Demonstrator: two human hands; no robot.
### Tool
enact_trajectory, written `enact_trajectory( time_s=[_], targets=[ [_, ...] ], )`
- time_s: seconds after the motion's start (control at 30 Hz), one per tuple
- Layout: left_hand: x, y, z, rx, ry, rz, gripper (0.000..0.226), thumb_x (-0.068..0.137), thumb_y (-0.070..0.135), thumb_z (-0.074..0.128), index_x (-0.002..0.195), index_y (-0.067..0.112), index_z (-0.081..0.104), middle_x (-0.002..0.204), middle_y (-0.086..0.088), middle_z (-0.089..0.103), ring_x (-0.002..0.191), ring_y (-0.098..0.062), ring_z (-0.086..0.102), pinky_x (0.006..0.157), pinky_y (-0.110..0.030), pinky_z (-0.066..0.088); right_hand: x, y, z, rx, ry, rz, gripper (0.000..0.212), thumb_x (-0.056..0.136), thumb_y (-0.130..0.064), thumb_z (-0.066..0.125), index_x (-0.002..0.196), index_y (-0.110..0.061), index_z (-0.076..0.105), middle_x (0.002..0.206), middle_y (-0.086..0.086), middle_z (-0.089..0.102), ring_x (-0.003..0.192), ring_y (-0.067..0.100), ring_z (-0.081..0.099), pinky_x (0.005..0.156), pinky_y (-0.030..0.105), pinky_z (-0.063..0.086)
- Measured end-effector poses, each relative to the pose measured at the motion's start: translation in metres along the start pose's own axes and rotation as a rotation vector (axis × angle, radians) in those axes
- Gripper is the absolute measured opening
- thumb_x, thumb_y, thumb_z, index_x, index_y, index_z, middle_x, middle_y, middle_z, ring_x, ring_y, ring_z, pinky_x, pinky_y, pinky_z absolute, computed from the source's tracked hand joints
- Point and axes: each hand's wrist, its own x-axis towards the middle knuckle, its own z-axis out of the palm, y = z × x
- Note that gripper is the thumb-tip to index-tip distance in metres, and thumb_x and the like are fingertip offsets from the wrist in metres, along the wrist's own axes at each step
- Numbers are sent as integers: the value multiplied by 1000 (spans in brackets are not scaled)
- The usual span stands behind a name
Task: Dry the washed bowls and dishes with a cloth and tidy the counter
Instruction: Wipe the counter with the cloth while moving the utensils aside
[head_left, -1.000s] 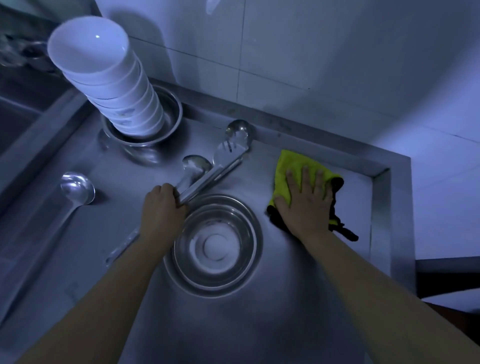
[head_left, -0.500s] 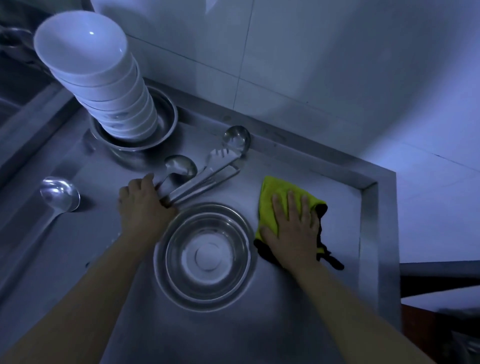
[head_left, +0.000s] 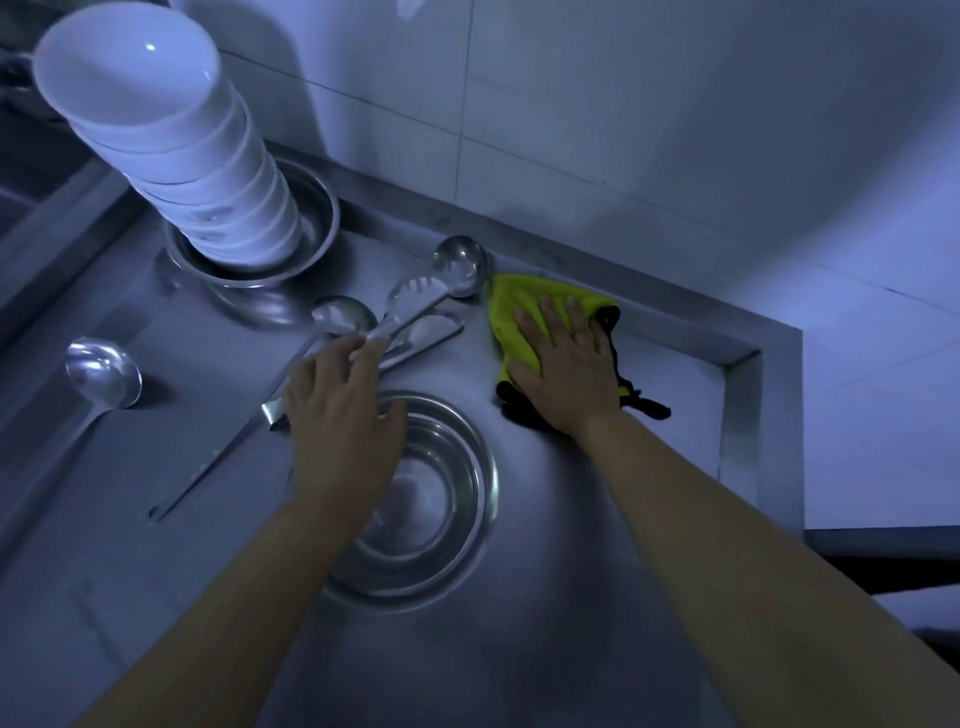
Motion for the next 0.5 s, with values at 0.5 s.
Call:
enact_trajectory(
  time_s=[0.5],
  targets=[
    [-4, -34, 9, 76, -79, -70, 65, 71, -13, 53, 134, 3, 47, 129, -23, 51, 104, -47, 48, 93, -51, 39, -72, 23, 13, 50, -14, 346, 67, 93, -60, 25, 151, -36, 2, 161, 3, -7, 145, 30, -14, 116, 53, -4]
  ],
)
